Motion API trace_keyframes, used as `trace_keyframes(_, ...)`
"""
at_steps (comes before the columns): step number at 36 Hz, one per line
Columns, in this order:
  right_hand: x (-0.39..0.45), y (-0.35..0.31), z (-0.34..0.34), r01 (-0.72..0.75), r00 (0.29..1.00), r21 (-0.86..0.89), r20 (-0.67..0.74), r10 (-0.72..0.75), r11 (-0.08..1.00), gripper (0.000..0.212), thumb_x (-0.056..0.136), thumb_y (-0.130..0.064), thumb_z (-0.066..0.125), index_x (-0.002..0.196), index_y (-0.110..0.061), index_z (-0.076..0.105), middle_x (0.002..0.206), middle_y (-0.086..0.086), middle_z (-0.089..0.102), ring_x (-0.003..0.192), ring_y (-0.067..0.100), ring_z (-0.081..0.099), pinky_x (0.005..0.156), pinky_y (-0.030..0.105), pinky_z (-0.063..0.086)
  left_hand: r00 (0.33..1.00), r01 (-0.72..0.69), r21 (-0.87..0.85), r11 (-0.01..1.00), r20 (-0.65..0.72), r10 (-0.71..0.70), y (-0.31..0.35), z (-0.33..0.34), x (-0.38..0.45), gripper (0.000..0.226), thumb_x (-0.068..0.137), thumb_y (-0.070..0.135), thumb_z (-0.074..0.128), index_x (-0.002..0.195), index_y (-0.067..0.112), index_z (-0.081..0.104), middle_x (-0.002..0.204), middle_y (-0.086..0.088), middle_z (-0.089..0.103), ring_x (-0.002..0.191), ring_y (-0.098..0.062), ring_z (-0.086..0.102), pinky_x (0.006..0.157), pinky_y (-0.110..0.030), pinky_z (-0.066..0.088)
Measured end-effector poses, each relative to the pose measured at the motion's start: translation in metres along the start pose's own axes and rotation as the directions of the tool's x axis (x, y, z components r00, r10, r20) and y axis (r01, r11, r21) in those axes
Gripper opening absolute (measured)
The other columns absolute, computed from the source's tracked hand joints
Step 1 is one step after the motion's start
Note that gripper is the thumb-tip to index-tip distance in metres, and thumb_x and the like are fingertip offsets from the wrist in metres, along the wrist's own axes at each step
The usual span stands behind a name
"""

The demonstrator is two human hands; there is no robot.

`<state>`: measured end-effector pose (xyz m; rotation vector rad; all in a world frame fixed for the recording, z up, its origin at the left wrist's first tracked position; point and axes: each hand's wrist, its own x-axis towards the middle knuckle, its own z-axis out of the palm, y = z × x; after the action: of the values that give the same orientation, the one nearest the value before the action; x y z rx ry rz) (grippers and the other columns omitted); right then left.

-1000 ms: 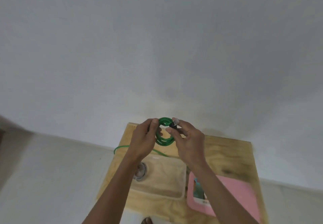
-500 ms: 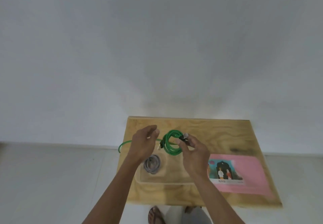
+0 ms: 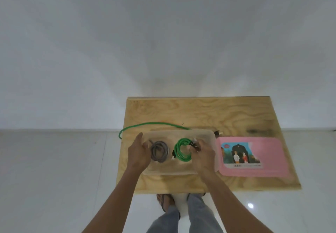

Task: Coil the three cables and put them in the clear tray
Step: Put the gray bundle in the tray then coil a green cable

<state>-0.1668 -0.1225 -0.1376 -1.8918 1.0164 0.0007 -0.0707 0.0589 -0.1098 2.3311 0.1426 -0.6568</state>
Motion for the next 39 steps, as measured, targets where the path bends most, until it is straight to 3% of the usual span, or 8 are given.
trace_keyframes(2, 0.006, 0.002, 0.007, -0.035, 0.998, 0.035, 0.047, 0.033, 0.999, 0.008, 0.093, -0.007, 0.065, 0.100, -0.012, 0.064, 0.092, 0.002, 0.065, 0.092, 0.022, 0.063, 0.060, 0.017, 0.037, 1.000, 0.005, 0.002, 1.000, -0.002, -0.005, -0.002, 0.003, 0.000, 0.049, 0.103, 0.011, 0.038, 0.152, 0.013, 0.033, 0.149, -0.016, 0.047, 0.136, -0.035, 0.045, 0.107, -0.038, 0.038)
trace_keyframes(7, 0.017, 0.006, 0.024, -0.065, 0.994, 0.109, 0.090, 0.055, 0.992, 0.014, 0.091, -0.005, 0.068, 0.104, -0.011, 0.065, 0.103, 0.008, 0.071, 0.098, 0.021, 0.064, 0.079, 0.027, 0.044, 1.000, 0.022, -0.009, 1.000, -0.013, -0.022, -0.003, 0.004, 0.003, 0.050, 0.102, 0.007, 0.036, 0.152, 0.015, 0.034, 0.148, -0.017, 0.048, 0.135, -0.035, 0.045, 0.106, -0.039, 0.040)
trace_keyframes(11, 0.021, 0.009, 0.036, -0.090, 0.993, 0.159, 0.093, 0.076, 0.983, 0.027, 0.085, -0.004, 0.074, 0.088, -0.026, 0.060, 0.107, 0.004, 0.072, 0.105, 0.022, 0.068, 0.093, 0.042, 0.055, 1.000, 0.024, -0.028, 0.999, -0.008, -0.024, -0.002, 0.004, 0.002, 0.051, 0.102, 0.006, 0.036, 0.153, 0.015, 0.034, 0.148, -0.017, 0.047, 0.136, -0.034, 0.045, 0.105, -0.035, 0.039)
trace_keyframes(14, 0.021, 0.009, 0.040, -0.055, 0.997, 0.142, 0.057, 0.047, 0.988, 0.034, 0.084, -0.004, 0.077, 0.078, -0.031, 0.056, 0.104, 0.000, 0.071, 0.101, 0.024, 0.069, 0.092, 0.041, 0.055, 0.999, 0.035, -0.038, 0.999, -0.005, -0.035, -0.002, 0.003, 0.002, 0.050, 0.103, 0.009, 0.035, 0.153, 0.017, 0.033, 0.147, -0.017, 0.049, 0.134, -0.034, 0.046, 0.103, -0.034, 0.040)
trace_keyframes(18, 0.022, 0.007, 0.043, -0.023, 0.998, 0.092, 0.061, 0.018, 0.995, 0.020, 0.081, -0.012, 0.082, 0.092, -0.020, 0.067, 0.095, -0.001, 0.071, 0.097, 0.021, 0.067, 0.089, 0.038, 0.054, 0.999, 0.037, -0.049, 0.998, -0.005, -0.038, -0.002, 0.003, 0.002, 0.049, 0.104, 0.010, 0.035, 0.152, 0.017, 0.034, 0.147, -0.017, 0.049, 0.135, -0.033, 0.046, 0.103, -0.033, 0.040)
trace_keyframes(23, 0.022, 0.005, 0.042, -0.021, 0.993, 0.060, 0.118, 0.014, 0.998, 0.032, 0.081, -0.018, 0.083, 0.110, -0.011, 0.071, 0.099, -0.004, 0.069, 0.098, 0.015, 0.065, 0.086, 0.024, 0.048, 0.999, 0.039, -0.051, 0.998, -0.005, -0.039, -0.001, 0.003, 0.000, 0.049, 0.104, 0.009, 0.036, 0.152, 0.017, 0.034, 0.147, -0.017, 0.049, 0.134, -0.033, 0.047, 0.103, -0.034, 0.040)
trace_keyframes(31, 0.021, 0.010, 0.038, -0.056, 0.989, 0.081, 0.142, 0.044, 0.995, 0.046, 0.076, -0.023, 0.088, 0.116, -0.012, 0.070, 0.109, -0.002, 0.069, 0.104, 0.016, 0.065, 0.096, 0.034, 0.054, 0.999, 0.044, -0.063, 0.997, -0.001, -0.044, 0.001, 0.001, 0.000, 0.050, 0.103, 0.010, 0.038, 0.152, 0.017, 0.036, 0.147, -0.016, 0.049, 0.135, -0.033, 0.046, 0.108, -0.039, 0.040)
trace_keyframes(39, 0.018, 0.011, 0.028, -0.135, 0.961, 0.173, 0.264, 0.086, 0.976, 0.060, 0.069, -0.006, 0.090, 0.121, -0.015, 0.063, 0.115, -0.001, 0.067, 0.108, 0.017, 0.063, 0.088, 0.023, 0.047, 0.999, 0.044, -0.053, 0.998, 0.005, -0.044, 0.002, 0.000, -0.001, 0.052, 0.102, 0.009, 0.039, 0.153, 0.017, 0.034, 0.150, -0.014, 0.046, 0.137, -0.033, 0.043, 0.110, -0.041, 0.038)
